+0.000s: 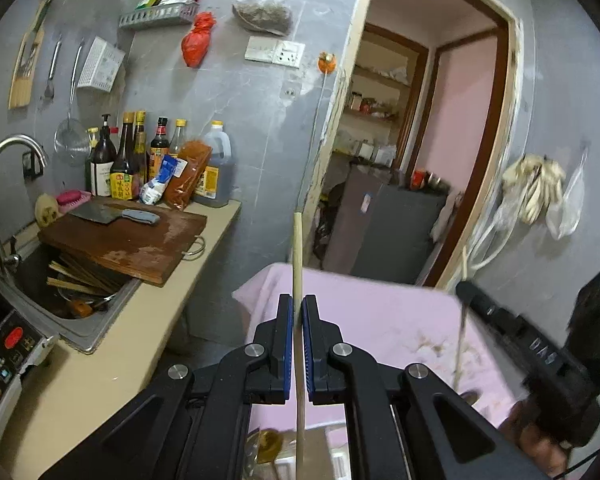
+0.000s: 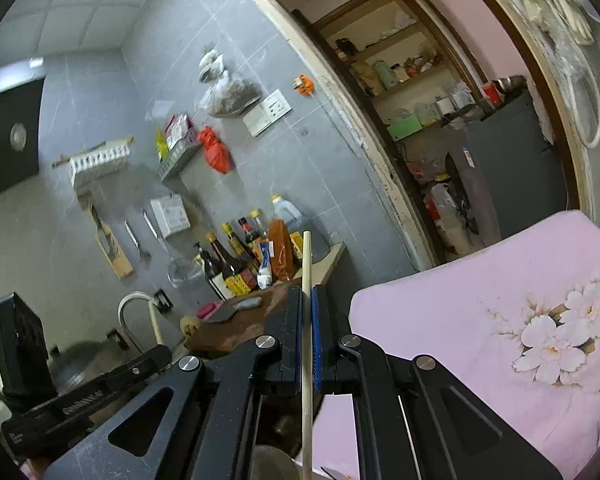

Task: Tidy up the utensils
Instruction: 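Carry both chopsticks into the white holder and open both tools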

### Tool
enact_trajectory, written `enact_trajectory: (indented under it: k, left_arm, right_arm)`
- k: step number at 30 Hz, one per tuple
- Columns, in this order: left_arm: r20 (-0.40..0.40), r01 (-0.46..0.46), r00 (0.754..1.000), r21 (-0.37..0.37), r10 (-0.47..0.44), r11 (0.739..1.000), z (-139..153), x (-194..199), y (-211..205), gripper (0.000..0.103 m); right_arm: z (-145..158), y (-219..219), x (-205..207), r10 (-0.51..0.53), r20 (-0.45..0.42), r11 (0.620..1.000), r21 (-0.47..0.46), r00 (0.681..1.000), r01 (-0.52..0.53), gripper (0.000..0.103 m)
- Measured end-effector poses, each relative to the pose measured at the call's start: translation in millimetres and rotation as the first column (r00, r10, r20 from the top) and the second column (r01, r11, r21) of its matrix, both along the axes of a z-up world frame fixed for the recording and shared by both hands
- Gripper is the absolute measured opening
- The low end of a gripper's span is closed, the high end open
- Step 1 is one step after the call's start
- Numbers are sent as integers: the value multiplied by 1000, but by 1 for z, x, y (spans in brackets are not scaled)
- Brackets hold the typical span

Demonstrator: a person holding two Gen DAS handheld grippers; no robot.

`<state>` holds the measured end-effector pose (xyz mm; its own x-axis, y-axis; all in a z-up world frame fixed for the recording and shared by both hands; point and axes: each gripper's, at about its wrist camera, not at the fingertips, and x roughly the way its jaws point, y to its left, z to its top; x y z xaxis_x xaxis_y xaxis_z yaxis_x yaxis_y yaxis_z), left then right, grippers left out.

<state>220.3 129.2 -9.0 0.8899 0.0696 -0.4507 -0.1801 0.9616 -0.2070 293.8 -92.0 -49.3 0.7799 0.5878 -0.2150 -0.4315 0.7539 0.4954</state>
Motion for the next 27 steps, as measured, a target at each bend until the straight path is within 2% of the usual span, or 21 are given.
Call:
enact_trajectory:
  k: [5,9,15,18,22,23,26,27]
  left_arm:
    - [-22,11,1000,12,-11,1000,-14,-1,-5,5]
    - [-32,24,999,13,-24,1000,-17,-3,-8,5]
    - [-71,44,996,-3,-44,999,-21,-4,-9,5]
    - [-94,61,993,-45,-65,997,-23,-6,-7,5]
    - [-122,62,990,-65,-70,996,-27,-7,-9,6]
    - [-126,61,990,-69,-69,996,-27,-8,-9,6]
    - [-136,59,988,-75,-69,995,-26,-11,-13,6]
    - [-138,59,988,-78,-70,995,-26,-12,-15,6]
  right_arm:
    - [-1,8,-7,20,39,993,-113,999,-15,4]
    - [-2,9,-13,45,48,986,-161,998,-36,4]
    - [-5,4,-16,49,26,984,-173,998,-44,5]
    - [-6,-1,-17,53,5,984,-171,999,-51,5]
    - [-7,-5,-21,62,-17,983,-174,998,-64,6]
    - [-8,-6,-21,64,-22,982,-175,998,-67,11]
    - [-9,-14,-25,68,-31,985,-156,997,-73,34]
    - [-10,-17,-27,67,-34,986,-151,997,-72,34]
